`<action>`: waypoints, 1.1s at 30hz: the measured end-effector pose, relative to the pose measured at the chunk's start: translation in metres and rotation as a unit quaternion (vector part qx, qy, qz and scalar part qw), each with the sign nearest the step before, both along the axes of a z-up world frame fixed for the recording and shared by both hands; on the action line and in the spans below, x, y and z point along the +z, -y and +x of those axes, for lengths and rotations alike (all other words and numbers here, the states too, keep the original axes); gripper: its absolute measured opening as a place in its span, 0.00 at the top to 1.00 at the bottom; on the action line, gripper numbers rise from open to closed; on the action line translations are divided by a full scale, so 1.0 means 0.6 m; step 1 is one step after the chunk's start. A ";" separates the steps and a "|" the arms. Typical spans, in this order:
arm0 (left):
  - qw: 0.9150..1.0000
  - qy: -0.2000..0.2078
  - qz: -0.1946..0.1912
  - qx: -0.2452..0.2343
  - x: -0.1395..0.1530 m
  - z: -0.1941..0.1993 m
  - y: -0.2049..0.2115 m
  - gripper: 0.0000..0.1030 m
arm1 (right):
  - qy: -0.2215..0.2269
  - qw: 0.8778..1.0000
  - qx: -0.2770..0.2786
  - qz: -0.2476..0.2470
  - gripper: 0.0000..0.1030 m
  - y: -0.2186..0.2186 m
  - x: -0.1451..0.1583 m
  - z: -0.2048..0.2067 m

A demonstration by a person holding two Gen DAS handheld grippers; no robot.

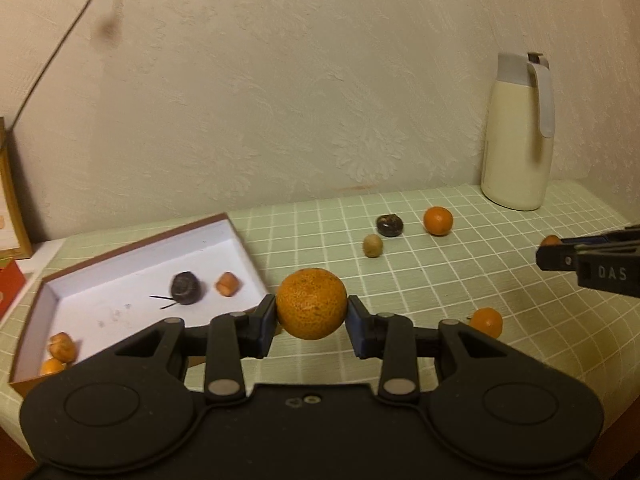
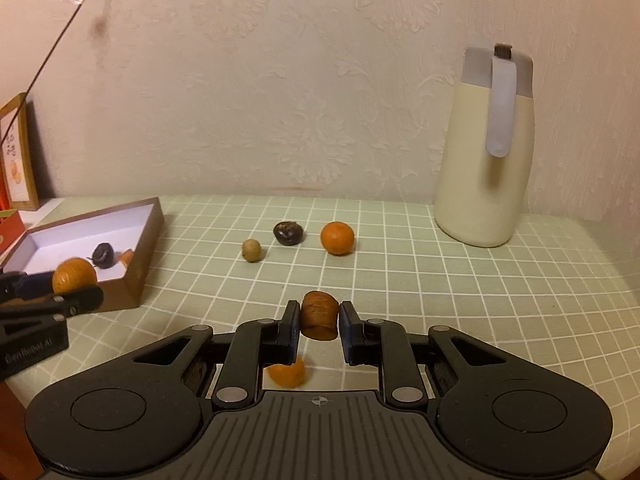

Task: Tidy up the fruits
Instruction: 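Carry the orange and dried fruit over the white box with both tools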

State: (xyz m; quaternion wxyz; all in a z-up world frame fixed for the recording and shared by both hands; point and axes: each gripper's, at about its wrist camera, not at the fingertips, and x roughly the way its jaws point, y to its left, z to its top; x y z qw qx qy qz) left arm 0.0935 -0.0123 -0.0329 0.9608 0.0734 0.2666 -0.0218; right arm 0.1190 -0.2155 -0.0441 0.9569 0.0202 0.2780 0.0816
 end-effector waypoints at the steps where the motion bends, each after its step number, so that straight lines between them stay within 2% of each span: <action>1: 1.000 0.001 0.001 0.004 0.003 -0.005 -0.006 0.74 | 0.000 1.000 0.002 0.000 0.80 -0.003 0.001 -0.004; 17: 0.998 0.019 -0.015 0.066 0.038 -0.076 -0.116 0.74 | 0.010 0.997 0.073 -0.009 0.80 -0.113 0.021 -0.047; 33: 0.989 0.034 -0.026 0.140 0.057 -0.122 -0.234 0.74 | 0.037 0.987 0.157 -0.014 0.80 -0.253 0.053 -0.062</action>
